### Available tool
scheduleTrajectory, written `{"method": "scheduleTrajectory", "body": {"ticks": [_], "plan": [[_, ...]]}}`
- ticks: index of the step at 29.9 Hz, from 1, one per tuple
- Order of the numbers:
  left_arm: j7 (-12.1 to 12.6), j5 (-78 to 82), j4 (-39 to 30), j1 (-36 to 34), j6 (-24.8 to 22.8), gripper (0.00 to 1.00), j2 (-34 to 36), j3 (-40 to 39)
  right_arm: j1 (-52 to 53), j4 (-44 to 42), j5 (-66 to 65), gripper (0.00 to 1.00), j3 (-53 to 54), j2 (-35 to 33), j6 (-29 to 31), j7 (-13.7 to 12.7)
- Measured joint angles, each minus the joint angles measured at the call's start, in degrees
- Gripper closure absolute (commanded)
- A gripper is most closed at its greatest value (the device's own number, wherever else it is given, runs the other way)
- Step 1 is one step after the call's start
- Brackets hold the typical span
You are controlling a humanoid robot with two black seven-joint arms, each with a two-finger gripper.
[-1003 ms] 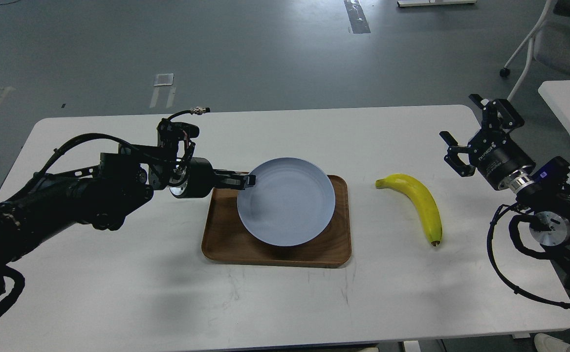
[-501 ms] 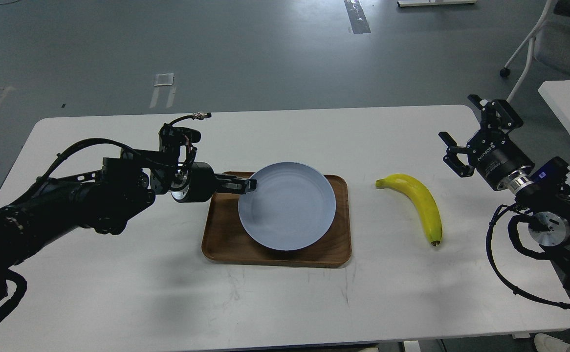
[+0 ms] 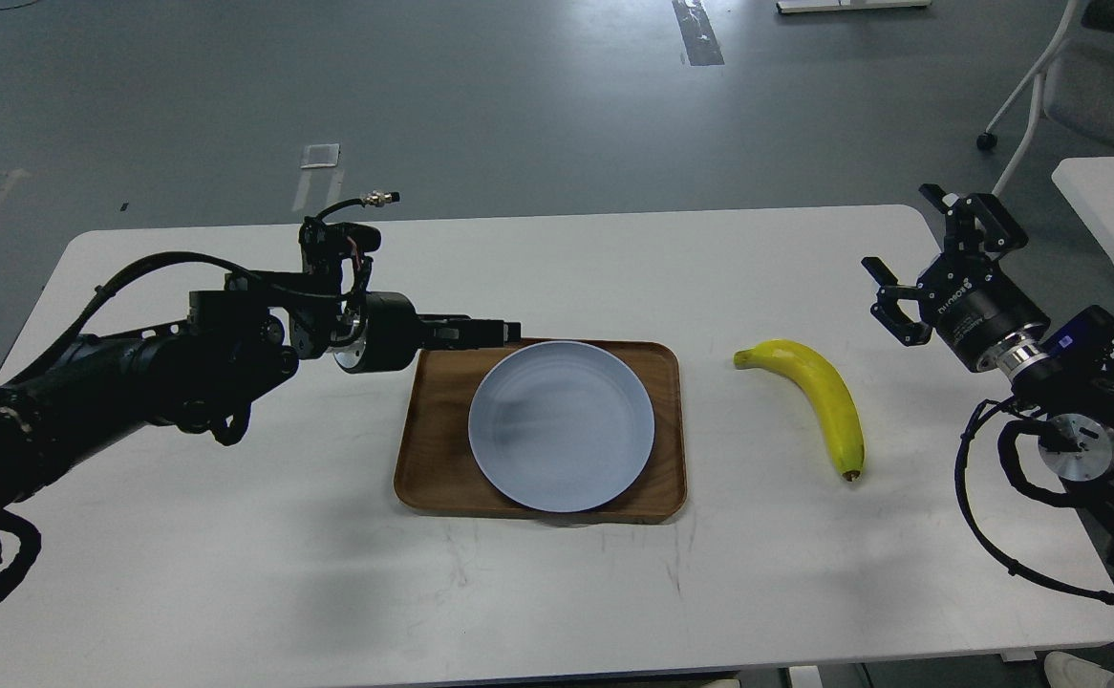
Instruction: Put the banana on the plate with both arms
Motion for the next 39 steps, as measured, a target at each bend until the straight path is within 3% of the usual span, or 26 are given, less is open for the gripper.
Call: {"method": "scheduleTrajectory", "body": {"ticks": [4, 10, 17, 23, 32, 39], "plan": [[-0.10, -23.90, -0.66, -0.62, -4.46, 0.01, 3.47, -2.54, 0.00, 0.01, 0.00, 0.00, 0.00, 0.00, 0.00, 0.00], [-0.14, -46.48, -1.56, 1.70, -5.17, 0.01, 8.06, -9.71, 0.00, -0.25, 0.00, 0.00, 0.00, 0.32, 0.00, 0.00], [-0.14, -50.33, -1.85, 13.87, -5.18, 0.01, 9.93, -24.50, 0.00, -0.42, -0.07, 0.00, 0.00, 0.61, 0.00, 0.00], [-0.14, -50.38, -1.91, 21.10, -5.19, 0.01, 10.21, -28.78, 0.11, -0.43, -0.27, 0.00, -0.63, 0.61, 0.00, 0.00], [-0.13, -50.37, -1.84, 23.24, -5.19, 0.01, 10.59, -29.19, 1.18, 0.56, -0.78, 0.00, -3.82, -0.16, 0.00, 0.00], [-0.13, -50.20, -1.84, 23.23, -5.19, 0.01, 11.02, -29.46, 7.14, 6.93, -13.57, 0.00, -8.63, -5.27, 0.01, 0.00]]}}
